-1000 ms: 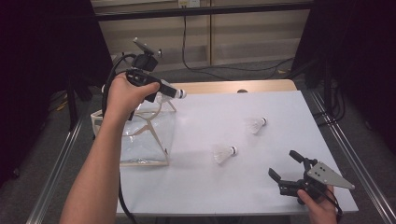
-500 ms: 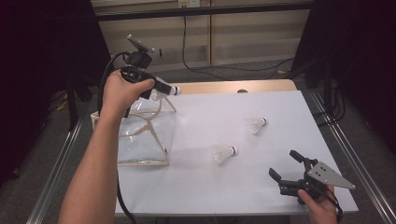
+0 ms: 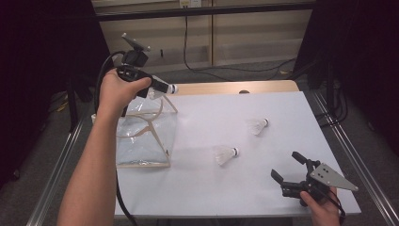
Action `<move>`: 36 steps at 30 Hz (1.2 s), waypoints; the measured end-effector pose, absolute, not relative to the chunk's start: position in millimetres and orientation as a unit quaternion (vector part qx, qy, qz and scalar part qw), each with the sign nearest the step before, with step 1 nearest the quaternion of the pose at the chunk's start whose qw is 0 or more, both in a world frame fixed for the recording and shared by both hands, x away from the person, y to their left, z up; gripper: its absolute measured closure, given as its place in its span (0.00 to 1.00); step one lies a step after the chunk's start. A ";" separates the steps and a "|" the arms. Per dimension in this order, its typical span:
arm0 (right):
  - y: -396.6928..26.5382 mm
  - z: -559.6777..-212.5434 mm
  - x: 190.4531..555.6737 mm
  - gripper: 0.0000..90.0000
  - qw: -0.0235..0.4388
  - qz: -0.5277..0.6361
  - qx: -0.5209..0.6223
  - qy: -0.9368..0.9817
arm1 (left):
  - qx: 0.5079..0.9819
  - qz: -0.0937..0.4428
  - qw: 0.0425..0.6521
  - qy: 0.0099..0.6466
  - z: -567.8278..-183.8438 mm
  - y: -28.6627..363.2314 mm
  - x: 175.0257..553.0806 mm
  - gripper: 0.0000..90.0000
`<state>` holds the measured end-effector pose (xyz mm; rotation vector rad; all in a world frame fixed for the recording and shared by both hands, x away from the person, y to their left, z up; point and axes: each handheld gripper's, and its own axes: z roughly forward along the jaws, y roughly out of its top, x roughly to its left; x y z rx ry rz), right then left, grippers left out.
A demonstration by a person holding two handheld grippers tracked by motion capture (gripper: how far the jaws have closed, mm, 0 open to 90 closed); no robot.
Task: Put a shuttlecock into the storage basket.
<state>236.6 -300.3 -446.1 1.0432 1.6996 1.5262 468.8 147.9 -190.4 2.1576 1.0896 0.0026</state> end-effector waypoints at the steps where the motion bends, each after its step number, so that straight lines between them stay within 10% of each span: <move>1: -300.3 -446.2 236.7 0.02 0.310 0.579 0.395 0.642 | 0.835 0.002 0.353 0.422 -189.8 148.4 469.0 1.00; 36: -300.6 -446.1 236.3 0.02 0.310 0.580 0.397 0.640 | 0.818 0.032 0.341 0.463 -185.9 175.2 476.1 1.00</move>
